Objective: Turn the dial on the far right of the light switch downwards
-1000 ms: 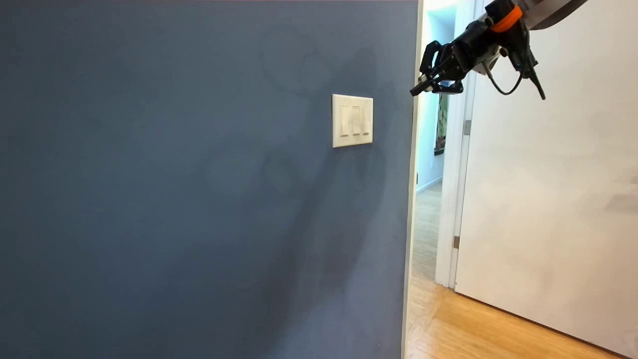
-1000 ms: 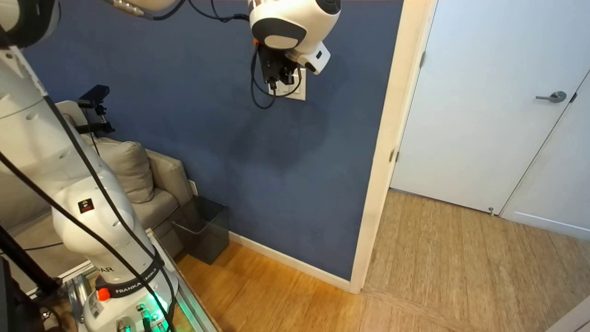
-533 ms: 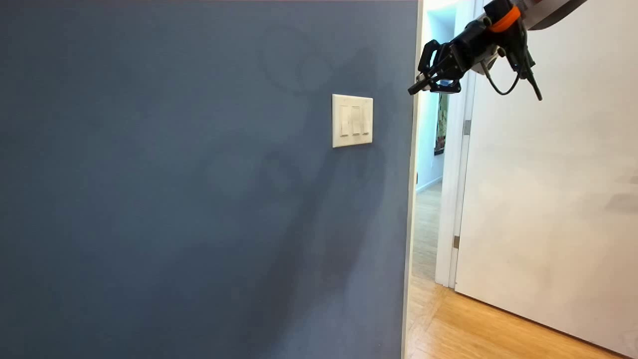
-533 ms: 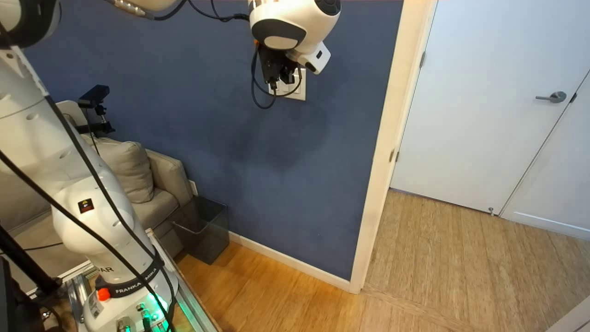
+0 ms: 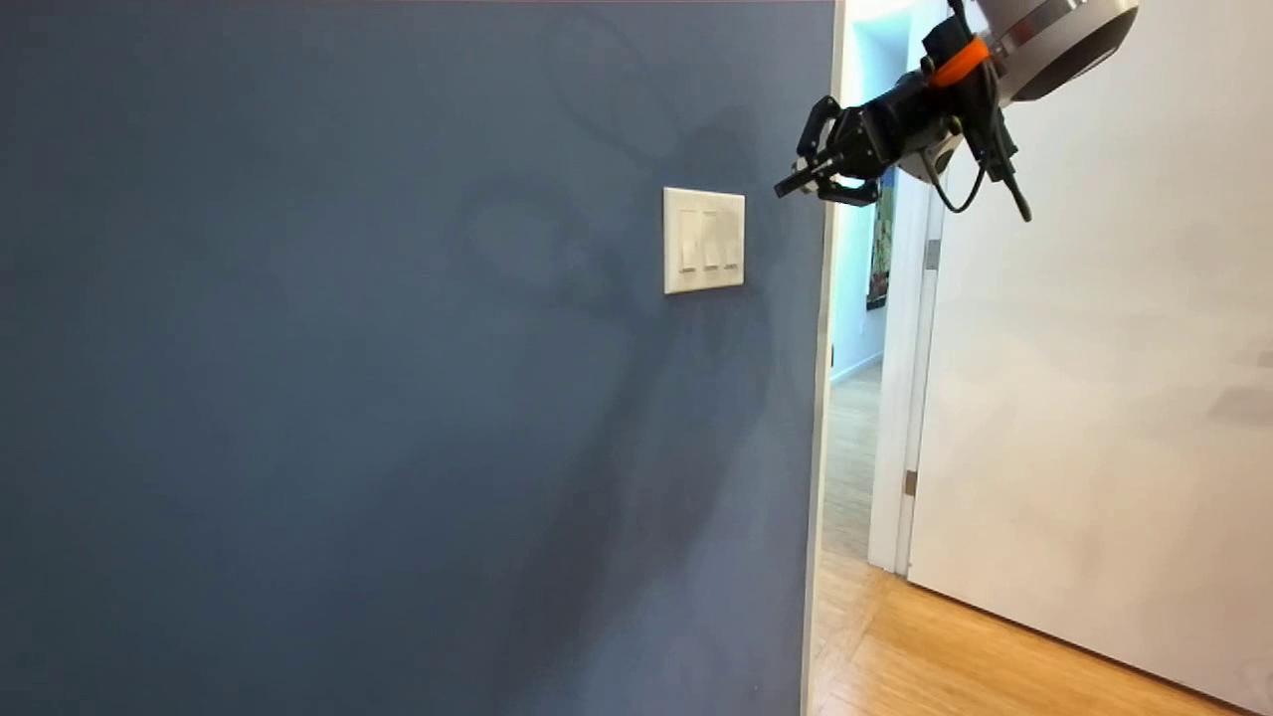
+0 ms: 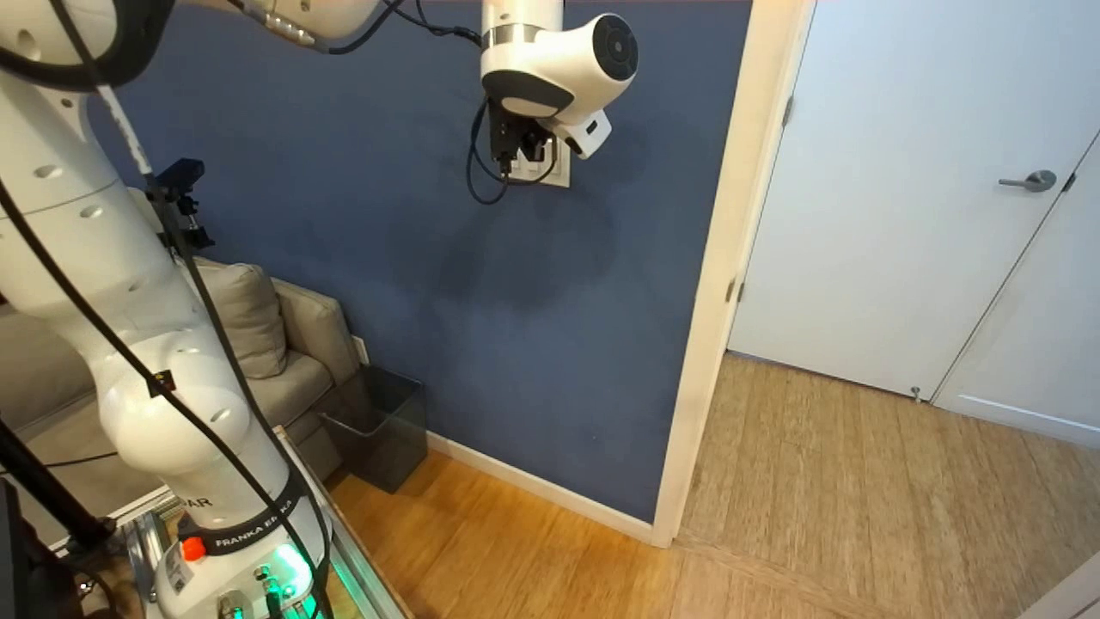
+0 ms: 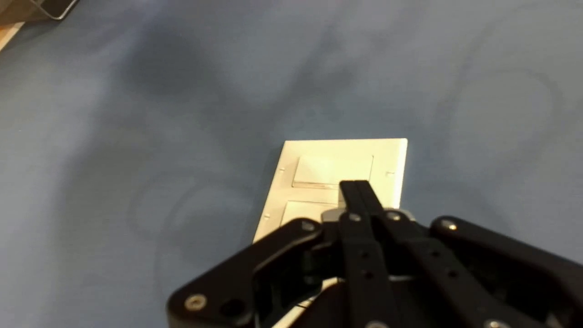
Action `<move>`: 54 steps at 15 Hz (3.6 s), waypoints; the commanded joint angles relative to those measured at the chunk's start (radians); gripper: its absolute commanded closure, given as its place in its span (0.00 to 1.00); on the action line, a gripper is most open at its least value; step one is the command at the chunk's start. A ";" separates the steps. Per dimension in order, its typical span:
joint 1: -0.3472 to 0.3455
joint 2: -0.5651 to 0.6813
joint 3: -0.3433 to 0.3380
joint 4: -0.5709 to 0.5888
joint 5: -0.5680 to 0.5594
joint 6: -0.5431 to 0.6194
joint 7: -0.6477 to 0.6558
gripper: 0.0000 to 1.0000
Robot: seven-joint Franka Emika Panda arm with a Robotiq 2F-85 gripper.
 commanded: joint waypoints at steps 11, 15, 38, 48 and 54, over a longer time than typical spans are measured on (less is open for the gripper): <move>-0.008 0.099 0.026 0.043 0.172 0.166 0.012 1.00; -0.003 0.100 0.038 0.039 0.206 0.213 0.009 1.00; 0.001 0.118 0.061 0.021 0.218 0.283 0.009 1.00; 0.000 0.122 0.060 0.012 0.222 0.298 0.007 1.00; 0.003 0.132 0.062 0.014 0.204 0.299 0.021 1.00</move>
